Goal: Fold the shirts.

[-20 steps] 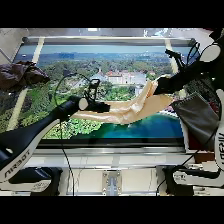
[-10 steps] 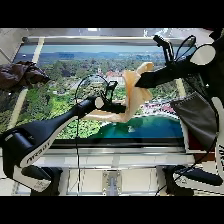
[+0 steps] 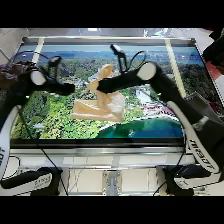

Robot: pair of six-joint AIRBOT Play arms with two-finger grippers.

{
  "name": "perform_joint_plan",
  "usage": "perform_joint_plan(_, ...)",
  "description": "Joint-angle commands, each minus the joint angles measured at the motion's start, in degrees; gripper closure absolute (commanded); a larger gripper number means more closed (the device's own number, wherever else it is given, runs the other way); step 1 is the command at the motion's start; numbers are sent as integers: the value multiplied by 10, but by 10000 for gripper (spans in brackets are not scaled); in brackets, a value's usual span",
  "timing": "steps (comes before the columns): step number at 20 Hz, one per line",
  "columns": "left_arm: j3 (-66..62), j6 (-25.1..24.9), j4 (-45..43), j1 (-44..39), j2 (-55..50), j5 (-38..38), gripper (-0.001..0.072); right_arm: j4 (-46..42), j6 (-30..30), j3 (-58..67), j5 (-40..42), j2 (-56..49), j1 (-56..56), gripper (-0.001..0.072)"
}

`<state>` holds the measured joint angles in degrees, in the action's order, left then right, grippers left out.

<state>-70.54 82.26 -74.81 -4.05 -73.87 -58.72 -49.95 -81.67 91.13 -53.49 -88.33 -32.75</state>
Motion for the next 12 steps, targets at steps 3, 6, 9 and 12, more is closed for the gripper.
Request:
perform_joint_plan(3, 0, -1, -28, 128, 80, -58, 698, 92, -8, 3, 167, -97, -100, 214)
perform_joint_plan(6, 1, -3, -28, 134, 86, -59, 698, 33, -8, 22, 62, -80, -82, 217)
perform_joint_plan(9, 1, -2, -28, 133, 86, -59, 698, -147, -51, 32, -92, -45, -18, 239)
perform_joint_plan(12, 1, -2, -28, 133, 86, -60, 698, -324, -107, 23, -224, -25, 80, 237)
